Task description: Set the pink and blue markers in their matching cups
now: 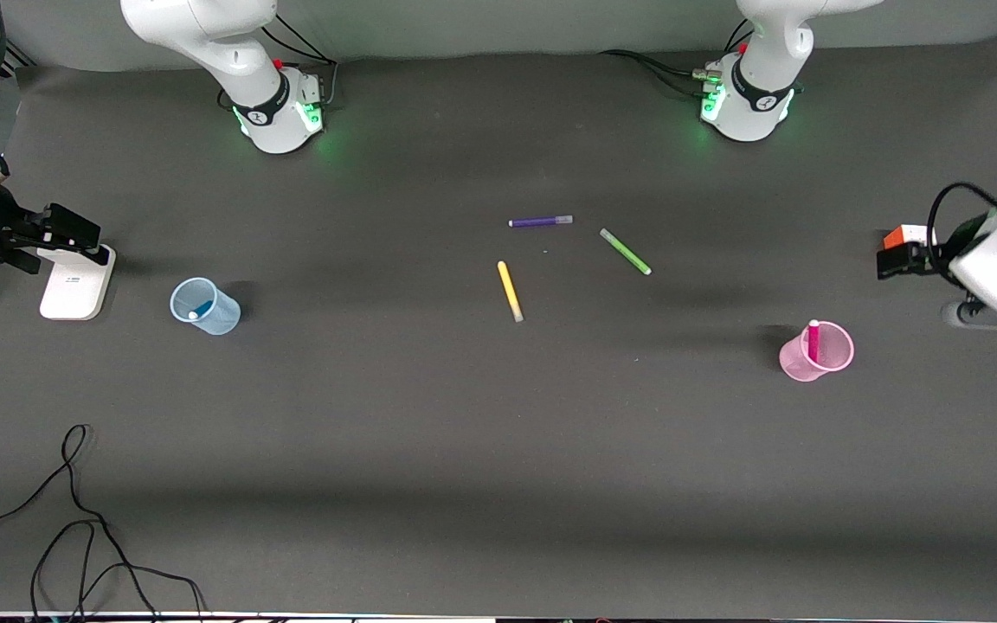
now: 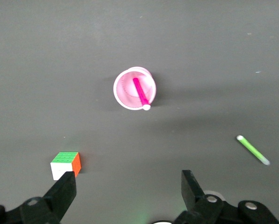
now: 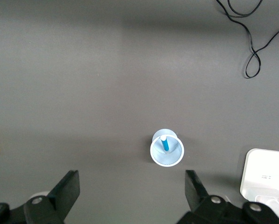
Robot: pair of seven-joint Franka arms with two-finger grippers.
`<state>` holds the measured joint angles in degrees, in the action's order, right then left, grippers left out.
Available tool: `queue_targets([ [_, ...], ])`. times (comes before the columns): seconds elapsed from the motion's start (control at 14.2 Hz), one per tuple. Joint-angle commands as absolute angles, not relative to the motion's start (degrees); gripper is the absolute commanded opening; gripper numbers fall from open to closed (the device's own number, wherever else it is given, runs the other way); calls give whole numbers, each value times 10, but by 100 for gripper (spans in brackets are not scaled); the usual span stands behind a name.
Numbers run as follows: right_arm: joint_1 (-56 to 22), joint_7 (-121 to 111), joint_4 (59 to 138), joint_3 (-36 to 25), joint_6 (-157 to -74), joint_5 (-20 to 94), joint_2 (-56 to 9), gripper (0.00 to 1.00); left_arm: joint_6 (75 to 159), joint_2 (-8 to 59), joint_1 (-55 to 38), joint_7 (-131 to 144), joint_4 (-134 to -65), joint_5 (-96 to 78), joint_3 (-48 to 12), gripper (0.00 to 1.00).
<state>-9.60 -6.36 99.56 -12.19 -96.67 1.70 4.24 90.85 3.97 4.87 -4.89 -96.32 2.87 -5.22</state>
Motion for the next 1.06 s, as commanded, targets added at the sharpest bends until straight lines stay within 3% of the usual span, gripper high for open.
queue_targets([
  [0.0,-99,-66,999,-122,-972,26,48,100,880,16,16,-46,-958,11,-37,100],
  [0.99,-120,-66,1000,-120,-980,19,35,100,863,5,11,-51,-944,-10,-28,100],
])
